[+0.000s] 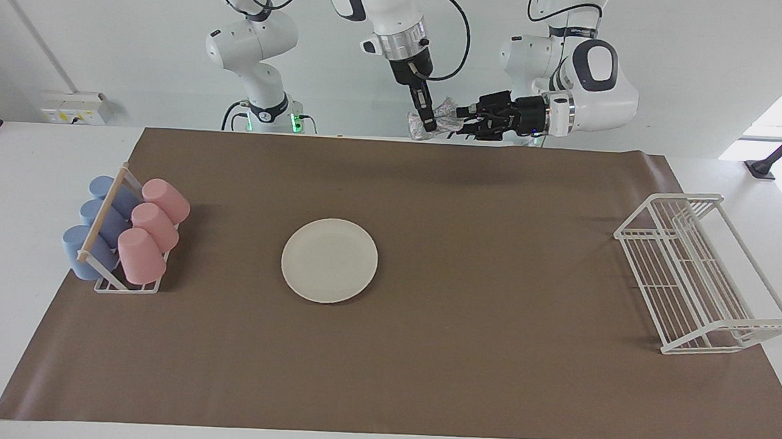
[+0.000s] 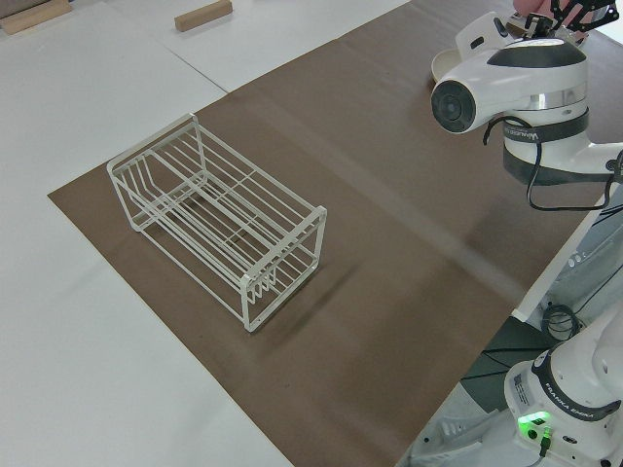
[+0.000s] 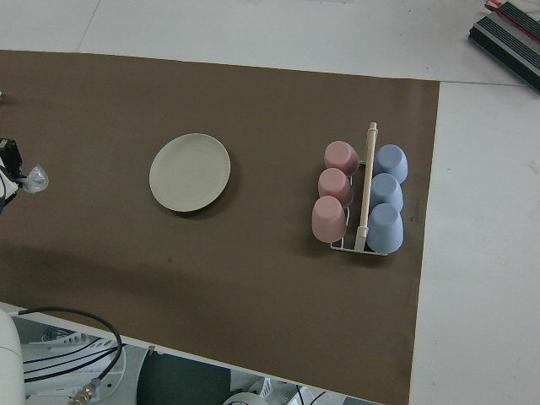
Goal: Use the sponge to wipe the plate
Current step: 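Lower the scrubber onto the plate with the right gripper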
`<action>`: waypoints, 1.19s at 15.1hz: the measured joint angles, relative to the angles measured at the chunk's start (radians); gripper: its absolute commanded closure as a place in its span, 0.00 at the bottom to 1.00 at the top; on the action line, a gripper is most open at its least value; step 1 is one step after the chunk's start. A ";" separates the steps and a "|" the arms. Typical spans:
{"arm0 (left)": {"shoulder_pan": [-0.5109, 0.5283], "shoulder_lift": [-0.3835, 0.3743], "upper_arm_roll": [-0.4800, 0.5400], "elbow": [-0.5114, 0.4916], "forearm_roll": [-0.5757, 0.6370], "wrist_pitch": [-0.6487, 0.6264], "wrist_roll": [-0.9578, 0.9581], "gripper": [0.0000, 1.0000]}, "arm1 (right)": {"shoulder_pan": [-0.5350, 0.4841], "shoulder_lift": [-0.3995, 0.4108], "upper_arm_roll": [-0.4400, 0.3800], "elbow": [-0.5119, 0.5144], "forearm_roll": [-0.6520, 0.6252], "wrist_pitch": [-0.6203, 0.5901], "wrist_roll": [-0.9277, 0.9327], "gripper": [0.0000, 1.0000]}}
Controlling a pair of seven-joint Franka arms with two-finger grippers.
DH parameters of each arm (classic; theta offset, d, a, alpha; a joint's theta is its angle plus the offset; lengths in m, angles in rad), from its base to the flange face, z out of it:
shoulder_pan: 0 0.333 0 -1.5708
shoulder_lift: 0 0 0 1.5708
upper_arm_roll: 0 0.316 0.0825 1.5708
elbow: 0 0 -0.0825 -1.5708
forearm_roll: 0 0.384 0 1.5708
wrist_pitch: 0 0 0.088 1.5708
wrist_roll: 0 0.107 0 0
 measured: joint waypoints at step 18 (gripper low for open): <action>0.121 0.075 0.005 0.181 0.823 0.026 -0.154 0.00 | -0.320 0.394 -0.007 -0.227 0.001 0.564 -0.803 1.00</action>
